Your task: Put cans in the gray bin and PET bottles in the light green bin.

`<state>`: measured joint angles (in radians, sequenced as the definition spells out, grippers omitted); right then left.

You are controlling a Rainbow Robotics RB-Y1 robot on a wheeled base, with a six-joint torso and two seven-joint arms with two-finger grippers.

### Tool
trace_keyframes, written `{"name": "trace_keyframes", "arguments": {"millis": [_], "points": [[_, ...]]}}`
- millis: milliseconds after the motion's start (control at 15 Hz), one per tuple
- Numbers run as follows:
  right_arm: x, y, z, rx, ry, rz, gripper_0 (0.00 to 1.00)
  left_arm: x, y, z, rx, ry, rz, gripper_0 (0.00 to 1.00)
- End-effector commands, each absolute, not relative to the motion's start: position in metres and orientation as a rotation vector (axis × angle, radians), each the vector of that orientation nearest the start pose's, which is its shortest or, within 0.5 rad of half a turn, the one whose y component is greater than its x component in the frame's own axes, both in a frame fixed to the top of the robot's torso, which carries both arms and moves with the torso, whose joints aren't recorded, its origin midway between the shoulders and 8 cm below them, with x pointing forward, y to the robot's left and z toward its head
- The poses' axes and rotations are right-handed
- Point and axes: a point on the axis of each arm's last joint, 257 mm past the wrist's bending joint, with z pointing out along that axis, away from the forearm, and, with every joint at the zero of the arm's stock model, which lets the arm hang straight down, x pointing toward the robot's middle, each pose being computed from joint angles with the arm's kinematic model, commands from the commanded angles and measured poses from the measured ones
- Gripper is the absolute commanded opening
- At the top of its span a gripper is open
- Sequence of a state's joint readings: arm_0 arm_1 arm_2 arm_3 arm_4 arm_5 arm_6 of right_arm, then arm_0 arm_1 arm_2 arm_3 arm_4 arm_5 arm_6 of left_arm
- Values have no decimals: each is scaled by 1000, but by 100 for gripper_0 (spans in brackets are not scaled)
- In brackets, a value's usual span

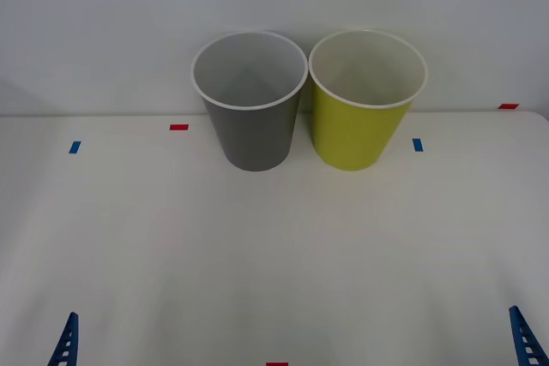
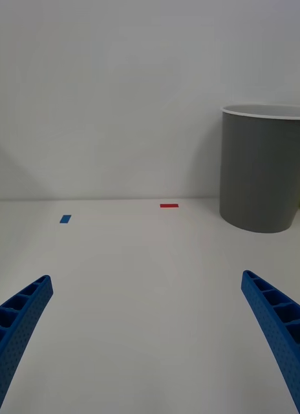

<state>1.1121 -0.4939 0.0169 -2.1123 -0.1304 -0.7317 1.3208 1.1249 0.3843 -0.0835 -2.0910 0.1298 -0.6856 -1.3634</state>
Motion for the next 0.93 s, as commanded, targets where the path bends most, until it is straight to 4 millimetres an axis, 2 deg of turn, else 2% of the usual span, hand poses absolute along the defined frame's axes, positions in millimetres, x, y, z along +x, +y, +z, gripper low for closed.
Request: {"name": "trace_keyframes", "arguments": {"millis": [67, 933], "points": [[220, -319, -175, -106, 1440, 55, 100, 209, 312, -205, -13, 1499, -24, 100], [220, -319, -175, -106, 1440, 55, 100, 209, 312, -205, -14, 1499, -25, 100]]}}
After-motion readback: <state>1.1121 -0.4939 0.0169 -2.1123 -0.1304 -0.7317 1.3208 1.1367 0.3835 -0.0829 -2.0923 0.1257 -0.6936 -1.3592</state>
